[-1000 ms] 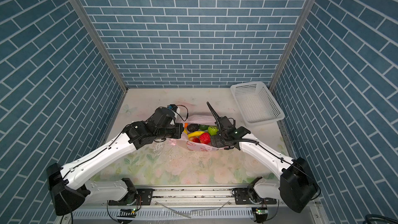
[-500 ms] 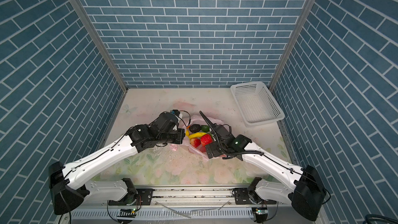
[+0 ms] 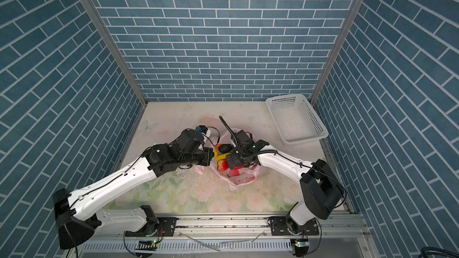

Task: Untie the knot of the plastic bag and take out the fruit
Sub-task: Open the plastic bag at the center of the table.

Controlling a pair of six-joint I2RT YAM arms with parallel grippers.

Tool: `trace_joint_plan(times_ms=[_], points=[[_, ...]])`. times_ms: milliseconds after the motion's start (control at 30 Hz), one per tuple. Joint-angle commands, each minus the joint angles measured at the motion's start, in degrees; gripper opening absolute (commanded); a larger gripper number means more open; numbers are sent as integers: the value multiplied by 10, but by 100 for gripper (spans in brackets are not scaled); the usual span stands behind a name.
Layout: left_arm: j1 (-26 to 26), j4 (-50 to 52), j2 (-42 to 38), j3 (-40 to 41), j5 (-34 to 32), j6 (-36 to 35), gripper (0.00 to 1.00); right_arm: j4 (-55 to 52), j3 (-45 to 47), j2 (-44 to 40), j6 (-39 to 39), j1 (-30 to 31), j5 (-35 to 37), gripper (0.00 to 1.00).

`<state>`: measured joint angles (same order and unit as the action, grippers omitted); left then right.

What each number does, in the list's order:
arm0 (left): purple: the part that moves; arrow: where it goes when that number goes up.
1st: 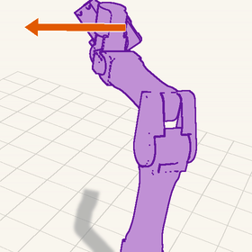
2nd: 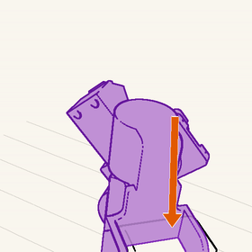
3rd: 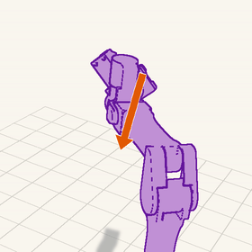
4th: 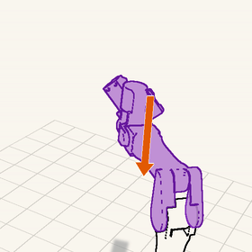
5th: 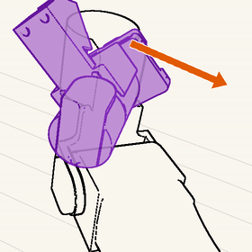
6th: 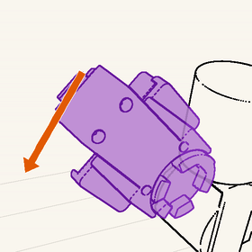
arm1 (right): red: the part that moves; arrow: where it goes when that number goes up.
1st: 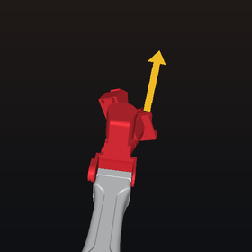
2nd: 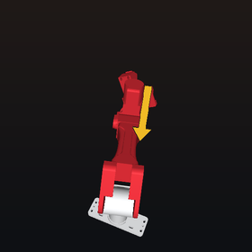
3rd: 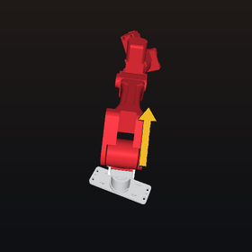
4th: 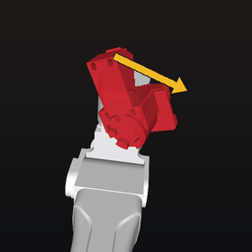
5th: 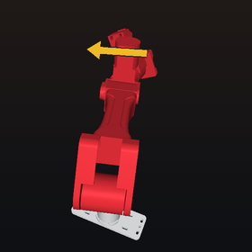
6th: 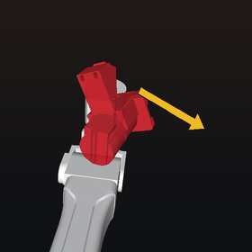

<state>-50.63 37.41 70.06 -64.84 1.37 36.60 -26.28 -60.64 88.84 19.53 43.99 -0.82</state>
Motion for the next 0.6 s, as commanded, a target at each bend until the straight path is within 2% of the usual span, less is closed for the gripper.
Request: trace_joint_plan(times_ms=[0,67,167,333,567], points=[[-5,26,-13,23,6,-6,0,71,-39,11,3,-27,52,98],[-9,23,-13,34,6,-1,0,94,-52,25,12,-46,51,99],[-12,16,-12,34,0,5,0,53,-89,47,2,-50,9,99],[-14,9,-4,8,-22,1,0,24,-38,7,22,-35,-69,98],[-13,14,23,-41,-43,-5,0,-11,51,-81,64,38,-45,98]])
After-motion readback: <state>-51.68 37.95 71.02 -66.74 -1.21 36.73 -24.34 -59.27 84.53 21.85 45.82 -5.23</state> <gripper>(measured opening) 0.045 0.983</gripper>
